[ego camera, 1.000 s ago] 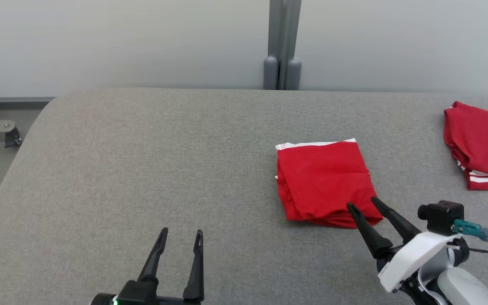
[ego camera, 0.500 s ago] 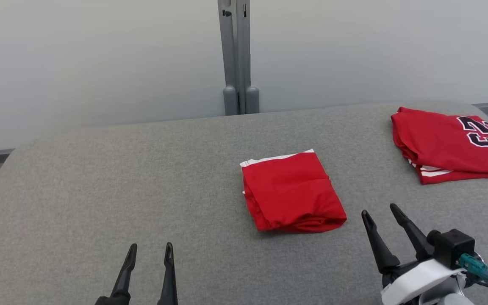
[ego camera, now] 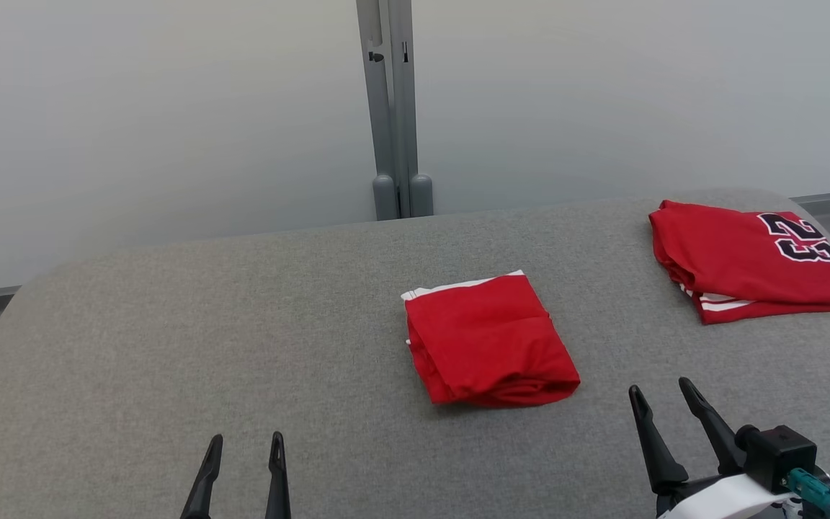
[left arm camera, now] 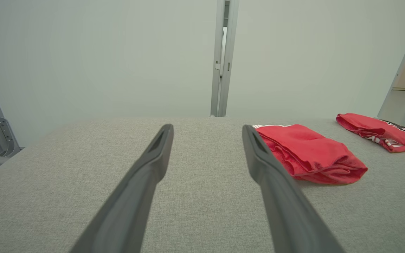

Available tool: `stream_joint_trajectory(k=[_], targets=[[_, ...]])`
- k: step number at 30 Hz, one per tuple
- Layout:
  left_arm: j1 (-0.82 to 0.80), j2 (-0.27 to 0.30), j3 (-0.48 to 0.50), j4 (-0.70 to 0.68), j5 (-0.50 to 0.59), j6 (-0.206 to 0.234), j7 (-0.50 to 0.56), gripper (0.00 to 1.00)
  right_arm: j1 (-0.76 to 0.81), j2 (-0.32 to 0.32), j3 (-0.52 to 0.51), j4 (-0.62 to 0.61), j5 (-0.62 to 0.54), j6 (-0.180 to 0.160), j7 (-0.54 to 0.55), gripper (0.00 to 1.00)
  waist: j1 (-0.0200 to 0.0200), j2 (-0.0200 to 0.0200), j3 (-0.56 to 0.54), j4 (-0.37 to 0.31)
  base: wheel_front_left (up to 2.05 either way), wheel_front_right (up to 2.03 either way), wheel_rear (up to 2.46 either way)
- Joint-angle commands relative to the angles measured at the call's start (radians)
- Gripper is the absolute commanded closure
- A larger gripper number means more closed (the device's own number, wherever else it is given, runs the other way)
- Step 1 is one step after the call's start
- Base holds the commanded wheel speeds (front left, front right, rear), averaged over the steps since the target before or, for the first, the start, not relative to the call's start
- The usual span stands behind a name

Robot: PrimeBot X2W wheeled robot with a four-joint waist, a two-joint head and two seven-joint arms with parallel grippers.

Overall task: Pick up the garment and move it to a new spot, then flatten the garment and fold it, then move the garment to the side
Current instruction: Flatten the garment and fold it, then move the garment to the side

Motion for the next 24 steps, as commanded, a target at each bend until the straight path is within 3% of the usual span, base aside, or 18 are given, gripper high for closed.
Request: stream_joint_trajectory(k=[1, 24], targets=[[0.015, 0.001, 0.005, 0.001, 0.003, 0.005, -0.003, 0.00, 0.009, 0.002, -0.002, -0.006, -0.009, 0.000, -0.002, 0.00, 0.0000, 0.0000, 0.000, -0.001, 0.00, 0.00, 0.00], [0.012, 0.001, 0.016, 0.012, 0.002, 0.013, -0.003, 0.00, -0.005, -0.006, 0.033, 0.006, 0.000, 0.000, -0.002, 0.00, 0.0000, 0.0000, 0.000, 0.004, 0.00, 0.00, 0.00]])
